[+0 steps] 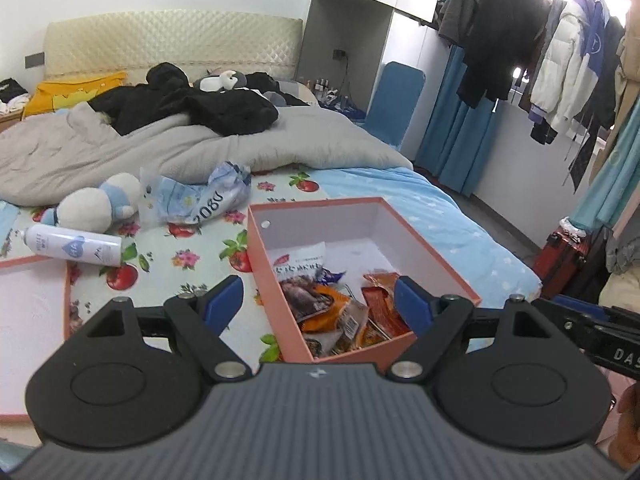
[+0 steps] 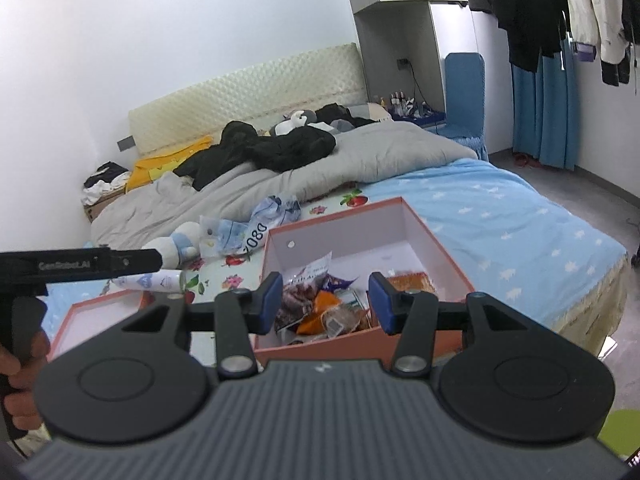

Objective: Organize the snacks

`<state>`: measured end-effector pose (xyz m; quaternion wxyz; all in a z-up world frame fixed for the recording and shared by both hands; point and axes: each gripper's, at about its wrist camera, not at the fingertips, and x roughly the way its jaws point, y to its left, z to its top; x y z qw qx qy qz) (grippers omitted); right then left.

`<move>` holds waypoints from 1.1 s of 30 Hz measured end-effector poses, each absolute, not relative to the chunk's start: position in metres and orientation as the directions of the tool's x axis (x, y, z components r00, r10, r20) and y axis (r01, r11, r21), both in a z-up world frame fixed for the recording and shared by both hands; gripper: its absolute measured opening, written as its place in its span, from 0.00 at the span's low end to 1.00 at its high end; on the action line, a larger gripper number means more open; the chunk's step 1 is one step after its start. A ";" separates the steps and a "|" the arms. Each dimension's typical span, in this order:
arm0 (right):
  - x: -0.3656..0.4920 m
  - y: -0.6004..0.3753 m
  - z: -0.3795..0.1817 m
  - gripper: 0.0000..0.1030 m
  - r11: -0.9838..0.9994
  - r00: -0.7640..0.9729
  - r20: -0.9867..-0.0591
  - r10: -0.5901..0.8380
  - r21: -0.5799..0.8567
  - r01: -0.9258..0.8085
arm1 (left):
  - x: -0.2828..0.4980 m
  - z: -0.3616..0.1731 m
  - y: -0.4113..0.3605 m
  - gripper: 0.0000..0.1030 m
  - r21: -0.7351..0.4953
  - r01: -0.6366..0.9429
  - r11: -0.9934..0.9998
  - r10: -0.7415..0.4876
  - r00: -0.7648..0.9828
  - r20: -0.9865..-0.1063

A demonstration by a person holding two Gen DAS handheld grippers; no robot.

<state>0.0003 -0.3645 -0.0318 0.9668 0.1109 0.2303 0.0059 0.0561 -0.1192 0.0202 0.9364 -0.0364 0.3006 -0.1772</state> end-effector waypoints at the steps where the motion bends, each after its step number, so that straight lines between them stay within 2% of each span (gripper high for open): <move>1: 0.000 -0.364 -0.034 0.49 0.977 0.895 -0.442 0.060 0.211 0.039 | 0.053 0.018 -0.120 0.83 -0.173 0.313 0.934 -0.355 0.758 -0.547; 19: -0.006 -0.360 -0.055 0.49 0.980 0.882 -0.468 0.054 0.195 0.043 | 0.040 0.007 -0.134 0.83 -0.133 0.336 0.932 -0.352 0.757 -0.550; 24: -0.010 -0.361 -0.051 0.49 0.982 0.888 -0.459 0.030 0.179 0.060 | 0.033 0.015 -0.131 0.90 -0.142 0.317 0.938 -0.342 0.768 -0.541; 33: -0.014 -0.362 -0.046 0.49 0.982 0.894 -0.448 0.034 0.180 0.052 | 0.023 0.019 -0.132 0.93 -0.141 0.322 0.936 -0.346 0.772 -0.533</move>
